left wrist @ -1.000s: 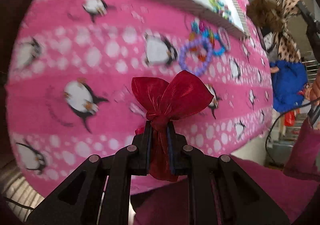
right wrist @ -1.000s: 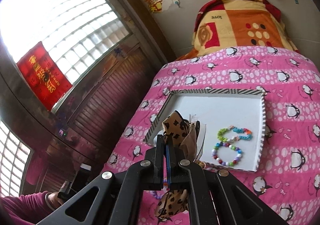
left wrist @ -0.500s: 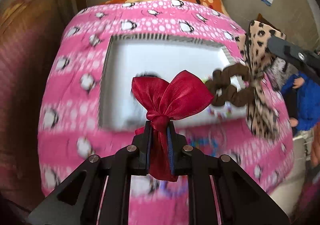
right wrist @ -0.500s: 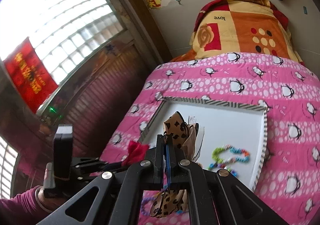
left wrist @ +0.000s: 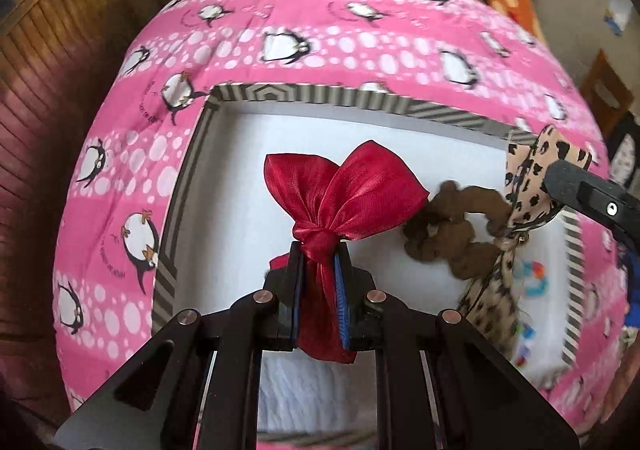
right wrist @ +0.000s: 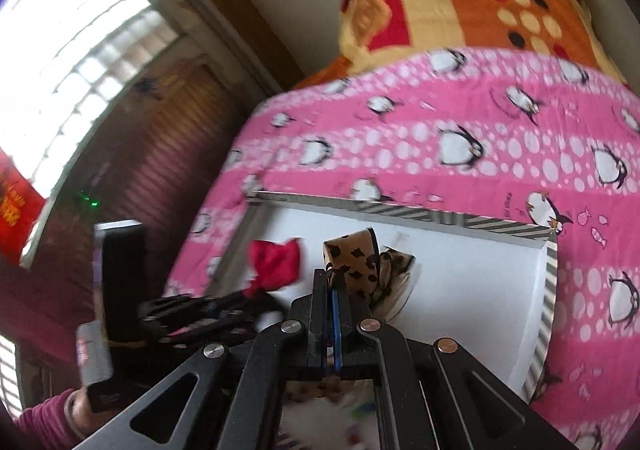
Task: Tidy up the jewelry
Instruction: 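Lower both bows into the box and open both tools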
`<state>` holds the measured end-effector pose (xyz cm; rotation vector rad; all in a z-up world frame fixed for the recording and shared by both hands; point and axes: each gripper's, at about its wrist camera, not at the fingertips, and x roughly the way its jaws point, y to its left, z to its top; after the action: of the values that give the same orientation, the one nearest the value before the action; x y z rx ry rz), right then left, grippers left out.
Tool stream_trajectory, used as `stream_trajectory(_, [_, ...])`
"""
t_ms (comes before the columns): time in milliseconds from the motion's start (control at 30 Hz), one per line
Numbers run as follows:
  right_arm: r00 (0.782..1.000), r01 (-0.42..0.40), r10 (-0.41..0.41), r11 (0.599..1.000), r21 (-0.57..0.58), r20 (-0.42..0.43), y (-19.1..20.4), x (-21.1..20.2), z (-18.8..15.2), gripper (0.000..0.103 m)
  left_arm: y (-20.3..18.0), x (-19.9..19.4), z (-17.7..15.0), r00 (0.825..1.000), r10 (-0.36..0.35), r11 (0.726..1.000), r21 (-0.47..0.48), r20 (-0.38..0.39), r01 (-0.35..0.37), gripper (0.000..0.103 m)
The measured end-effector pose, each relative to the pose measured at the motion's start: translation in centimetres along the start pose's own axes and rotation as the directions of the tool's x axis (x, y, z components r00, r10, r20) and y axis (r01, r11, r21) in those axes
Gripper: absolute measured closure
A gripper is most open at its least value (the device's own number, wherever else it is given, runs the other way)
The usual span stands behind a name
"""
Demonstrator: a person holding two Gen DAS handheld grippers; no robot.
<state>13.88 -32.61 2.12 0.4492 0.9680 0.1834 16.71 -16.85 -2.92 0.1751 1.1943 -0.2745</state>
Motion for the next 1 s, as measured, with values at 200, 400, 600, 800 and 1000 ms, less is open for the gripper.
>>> stream_trajectory(200, [0.992,0.118,-0.117,0.993,0.023,-0.041,-3.6,2.5,-0.1,0.102,0.0,1.8,0.3,0.998,0.057,0.998,-0.003,-0.001,-0.057,0.088])
stream_trajectory(400, [0.978,0.2,-0.199,0.98,0.007,-0.068,-4.0,2.4,-1.1,0.076,-0.3,2.2,0.5,0.997,0.072,0.997,0.005,0.011,-0.072,0.064])
stream_trajectory(600, [0.976,0.218,-0.218,0.976,-0.021,0.014,-2.2,-0.9,-2.6,0.063,-0.2,1.0,-0.1,0.997,0.07,0.997,-0.013,0.027,-0.07,0.048])
stream_trajectory(800, [0.968,0.24,-0.237,0.97,-0.03,0.086,0.1,-4.1,-5.1,0.063,-0.3,-2.5,-2.1,0.994,0.064,0.998,-0.018,0.085,-0.063,0.048])
stream_trajectory(1000, [0.965,0.247,-0.243,0.968,-0.033,0.1,2.5,-6.1,-8.0,0.063,0.1,-5.9,-5.1,0.991,0.053,0.998,-0.029,0.125,-0.05,0.048])
